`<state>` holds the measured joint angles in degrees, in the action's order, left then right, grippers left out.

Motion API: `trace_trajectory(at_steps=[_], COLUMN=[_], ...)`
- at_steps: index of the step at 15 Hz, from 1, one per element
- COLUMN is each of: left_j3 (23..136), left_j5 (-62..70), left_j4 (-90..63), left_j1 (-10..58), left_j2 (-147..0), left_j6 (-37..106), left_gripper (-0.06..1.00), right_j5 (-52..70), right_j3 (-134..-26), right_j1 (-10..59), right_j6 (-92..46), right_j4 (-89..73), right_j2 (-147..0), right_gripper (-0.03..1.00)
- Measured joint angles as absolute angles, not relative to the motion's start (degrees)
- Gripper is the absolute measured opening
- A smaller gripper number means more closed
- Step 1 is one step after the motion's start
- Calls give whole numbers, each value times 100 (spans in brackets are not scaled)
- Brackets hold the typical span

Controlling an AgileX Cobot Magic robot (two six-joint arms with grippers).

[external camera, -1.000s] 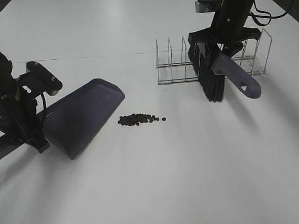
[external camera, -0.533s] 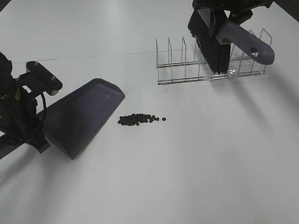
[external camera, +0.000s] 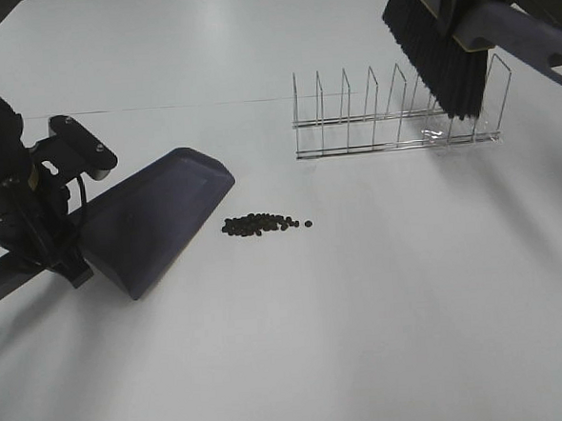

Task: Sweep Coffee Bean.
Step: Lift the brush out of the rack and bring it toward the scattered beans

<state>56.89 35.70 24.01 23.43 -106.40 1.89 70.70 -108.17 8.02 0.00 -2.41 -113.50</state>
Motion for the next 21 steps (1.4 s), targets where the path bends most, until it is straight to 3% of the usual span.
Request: trace_trajectory(at_steps=[7, 10, 15, 21], left_j3=[5689, 5689, 5752, 5827], left_j5=[3776, 3913, 4022, 4171], left_j4=[2538, 2590, 2504, 2257], left_j1=[2343, 2412, 2475, 2475], left_j2=[-10800, -11029, -11035, -11155], left_j6=[166, 0, -69, -86], left_gripper=[35, 35, 35, 35], right_j5=[7047, 6526, 6325, 6348], right_j3=[-8629, -7786, -7815, -8795], right_j1=[854, 1352, 2361, 2710], right_j6=[0, 510, 1220, 1261], right_j4=[-269, 367, 1513, 1427], right_j2=[-10118, -10130, -10989, -11912], right_gripper=[32, 32, 32, 32])
